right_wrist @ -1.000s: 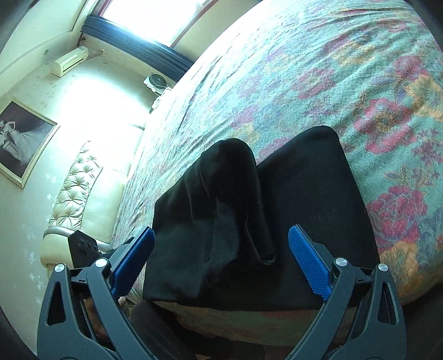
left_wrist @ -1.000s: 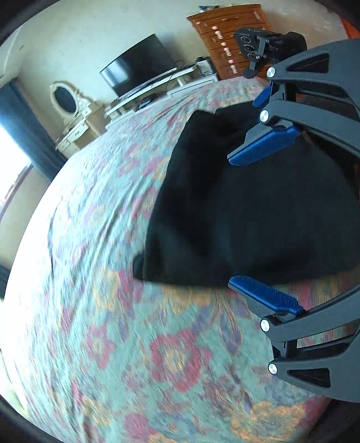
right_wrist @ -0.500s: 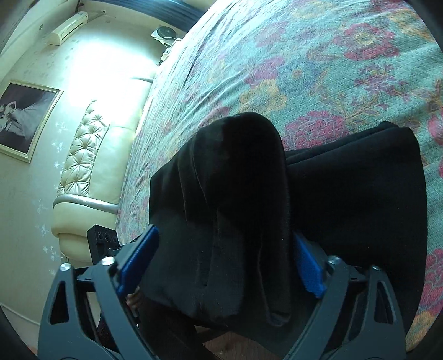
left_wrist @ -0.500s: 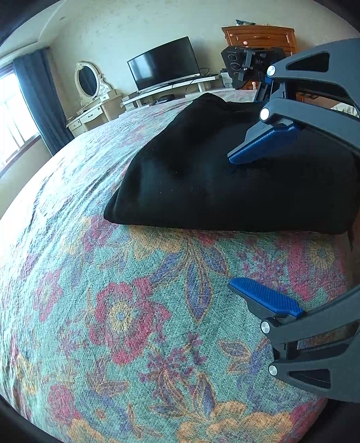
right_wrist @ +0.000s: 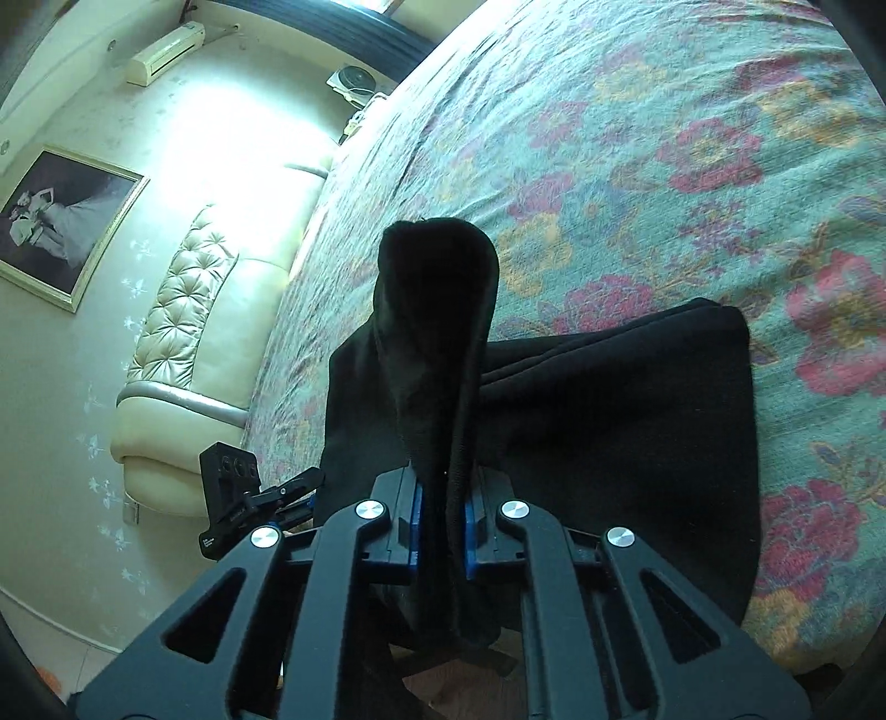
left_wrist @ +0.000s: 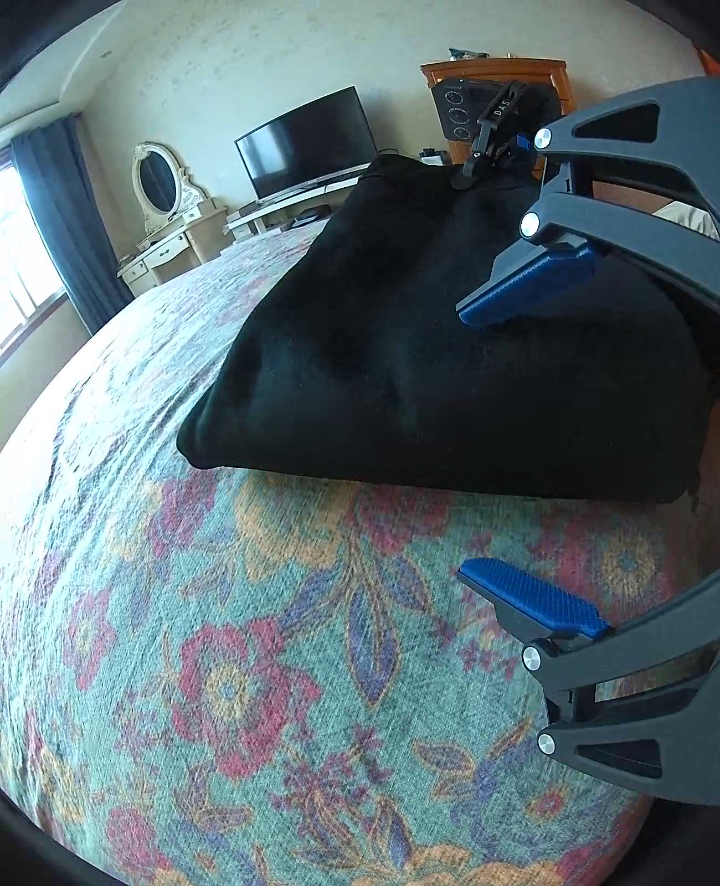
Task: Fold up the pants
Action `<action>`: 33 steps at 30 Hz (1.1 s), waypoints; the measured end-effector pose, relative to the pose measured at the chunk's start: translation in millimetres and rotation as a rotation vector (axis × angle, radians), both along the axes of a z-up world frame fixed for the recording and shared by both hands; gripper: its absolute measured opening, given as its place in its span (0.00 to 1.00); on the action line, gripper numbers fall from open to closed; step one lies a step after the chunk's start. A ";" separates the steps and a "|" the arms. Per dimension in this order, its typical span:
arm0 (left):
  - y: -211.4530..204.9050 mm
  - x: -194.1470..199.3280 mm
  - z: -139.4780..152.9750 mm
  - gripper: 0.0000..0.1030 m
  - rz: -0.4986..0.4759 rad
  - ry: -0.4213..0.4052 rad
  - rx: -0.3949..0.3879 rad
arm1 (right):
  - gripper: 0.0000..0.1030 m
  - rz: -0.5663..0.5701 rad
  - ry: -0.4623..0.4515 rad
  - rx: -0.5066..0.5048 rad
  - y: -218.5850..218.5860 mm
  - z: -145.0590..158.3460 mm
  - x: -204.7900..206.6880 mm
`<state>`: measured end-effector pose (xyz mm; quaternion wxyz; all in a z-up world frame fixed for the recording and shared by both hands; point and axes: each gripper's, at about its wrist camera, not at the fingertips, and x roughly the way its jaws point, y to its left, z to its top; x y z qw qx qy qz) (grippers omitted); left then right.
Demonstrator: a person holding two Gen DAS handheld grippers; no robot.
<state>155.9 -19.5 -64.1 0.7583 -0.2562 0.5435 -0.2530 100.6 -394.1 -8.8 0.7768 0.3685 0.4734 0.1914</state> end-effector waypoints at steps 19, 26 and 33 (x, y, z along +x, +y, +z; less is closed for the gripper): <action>-31.1 -4.7 -8.0 0.82 -0.075 0.011 0.020 | 0.64 -0.127 0.092 0.113 -60.7 -44.6 -31.2; -12.3 -11.8 -14.3 0.82 -0.033 0.097 -0.093 | 0.87 -0.191 0.138 0.029 -86.0 -47.5 -60.6; -11.5 -19.5 -16.5 0.82 -0.032 0.136 -0.154 | 0.93 -0.115 0.172 0.234 -65.3 -82.6 -60.0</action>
